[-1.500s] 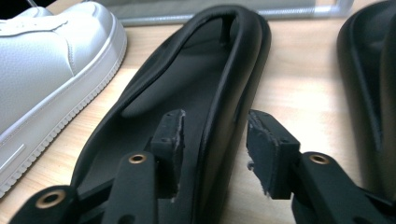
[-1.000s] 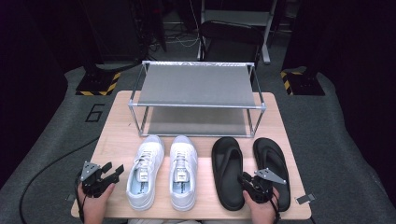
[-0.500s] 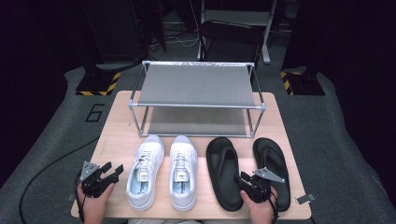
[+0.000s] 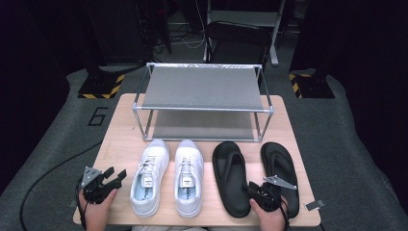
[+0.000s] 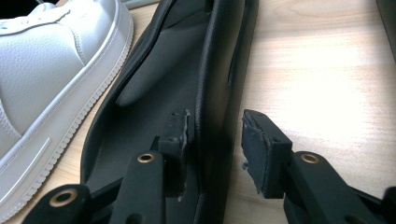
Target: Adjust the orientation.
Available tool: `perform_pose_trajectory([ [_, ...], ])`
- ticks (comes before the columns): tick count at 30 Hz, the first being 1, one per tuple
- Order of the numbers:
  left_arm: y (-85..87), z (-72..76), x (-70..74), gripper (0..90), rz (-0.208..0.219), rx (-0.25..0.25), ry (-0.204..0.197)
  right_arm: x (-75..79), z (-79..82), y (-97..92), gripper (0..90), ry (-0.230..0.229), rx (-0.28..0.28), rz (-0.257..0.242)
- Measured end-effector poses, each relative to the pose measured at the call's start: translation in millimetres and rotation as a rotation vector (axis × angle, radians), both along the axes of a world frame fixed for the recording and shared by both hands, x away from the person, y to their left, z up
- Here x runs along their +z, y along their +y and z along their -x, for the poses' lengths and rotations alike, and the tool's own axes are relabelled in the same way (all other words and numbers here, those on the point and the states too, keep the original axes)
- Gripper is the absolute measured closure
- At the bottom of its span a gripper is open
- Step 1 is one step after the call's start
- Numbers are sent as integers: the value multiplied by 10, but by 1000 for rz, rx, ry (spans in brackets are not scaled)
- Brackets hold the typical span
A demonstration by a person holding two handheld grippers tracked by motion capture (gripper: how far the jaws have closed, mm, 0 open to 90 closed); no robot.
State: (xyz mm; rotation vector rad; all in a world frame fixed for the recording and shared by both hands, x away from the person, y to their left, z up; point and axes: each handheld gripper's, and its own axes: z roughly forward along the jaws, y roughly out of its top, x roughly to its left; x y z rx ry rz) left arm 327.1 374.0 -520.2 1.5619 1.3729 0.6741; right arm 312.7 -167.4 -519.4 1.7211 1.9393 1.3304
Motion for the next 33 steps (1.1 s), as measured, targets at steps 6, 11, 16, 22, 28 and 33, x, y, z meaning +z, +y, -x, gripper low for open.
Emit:
perform_pose_trajectory([
  [6,13,7,9,419,-3,-3,11,-21,0,-25,612,35,-8,-52],
  [11,12,9,11,419,-2,-2,9,-35,-12,-40,615,65,-6,-92],
  [16,12,9,11,419,-2,-1,9,-52,-23,-50,609,108,-10,-136],
  [22,15,11,15,419,-1,1,7,-81,-33,-77,615,116,-7,-173],
  [28,17,10,13,419,1,10,-3,-77,-28,-83,626,137,-18,-189],
  [33,22,8,12,419,0,10,-3,-73,-30,-98,651,169,-30,-228],
])
